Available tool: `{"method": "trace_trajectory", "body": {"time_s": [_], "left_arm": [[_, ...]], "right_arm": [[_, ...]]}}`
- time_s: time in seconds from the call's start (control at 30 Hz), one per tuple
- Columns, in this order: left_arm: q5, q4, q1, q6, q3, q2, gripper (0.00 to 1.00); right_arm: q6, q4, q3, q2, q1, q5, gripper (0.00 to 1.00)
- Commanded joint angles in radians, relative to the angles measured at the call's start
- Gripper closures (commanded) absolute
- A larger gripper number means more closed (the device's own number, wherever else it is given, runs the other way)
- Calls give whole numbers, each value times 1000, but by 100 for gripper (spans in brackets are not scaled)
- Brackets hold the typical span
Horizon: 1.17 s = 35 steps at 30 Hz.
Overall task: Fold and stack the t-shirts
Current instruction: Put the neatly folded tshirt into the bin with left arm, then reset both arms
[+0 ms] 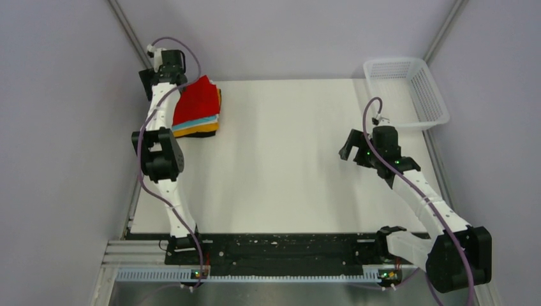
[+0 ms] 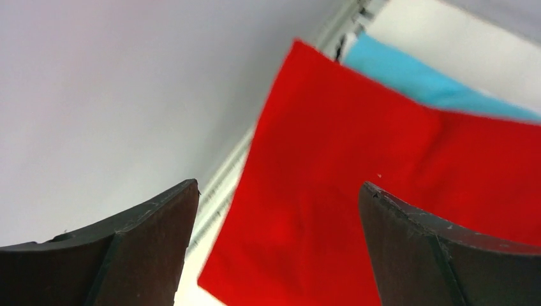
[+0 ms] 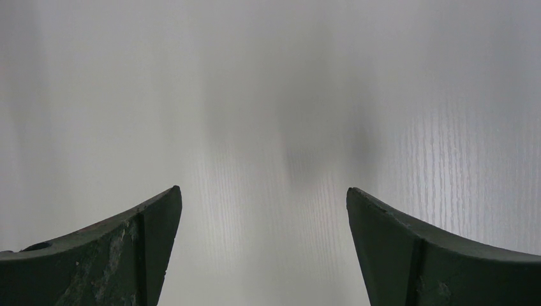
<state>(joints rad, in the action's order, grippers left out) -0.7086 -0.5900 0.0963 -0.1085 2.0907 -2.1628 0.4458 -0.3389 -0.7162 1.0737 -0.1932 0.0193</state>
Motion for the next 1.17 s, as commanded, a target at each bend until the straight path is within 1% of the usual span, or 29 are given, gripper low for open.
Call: {"method": "trace_trajectory", "body": {"time_s": [0.0,0.07,0.13,0.23,0.27,0.33,0.37,0.43,0.5,0.6,0.7,0.83,0.97,1.13], "left_arm": [[159,-30,-20,-192,-141,229,1],[208,47,-42,-240,-286,347,1],[303,140,-62,-265,-445,475,1],[415,234,-91,-356,-679,671,1],[436,271,-126,-388,-768,734,1],[433,364,-183,-438,-960,860,1],[417,406,-236,-458,-1094,913,1],[379,454,-319,-487,-1263,1016,1],[326,434,-379,-546,-1388,1098,1],[316,391,-427,-611,-1539,1204,1],[312,362,-450,-651,-1635,1307,1],[265,334,-454,-654,-1668,1403,1],[220,303,-455,-612,-1643,1414,1],[192,291,-454,-589,-1604,1376,1]], "right_arm": [[-9,14,-39,-7,5,-16,1],[-12,19,-30,-13,6,-16,1],[-12,23,-20,-24,6,-16,1],[-5,42,11,-54,5,-60,1],[1,45,22,-70,6,-73,1],[7,51,49,-110,5,-108,1],[5,52,63,-128,6,-130,1],[9,51,89,-167,5,-174,1],[22,63,123,-205,5,-206,1],[38,108,197,-262,5,-216,1],[57,134,253,-302,5,-270,1],[62,136,256,-296,5,-319,1],[63,139,248,-265,5,-325,1],[63,127,236,-246,6,-356,1]]}}
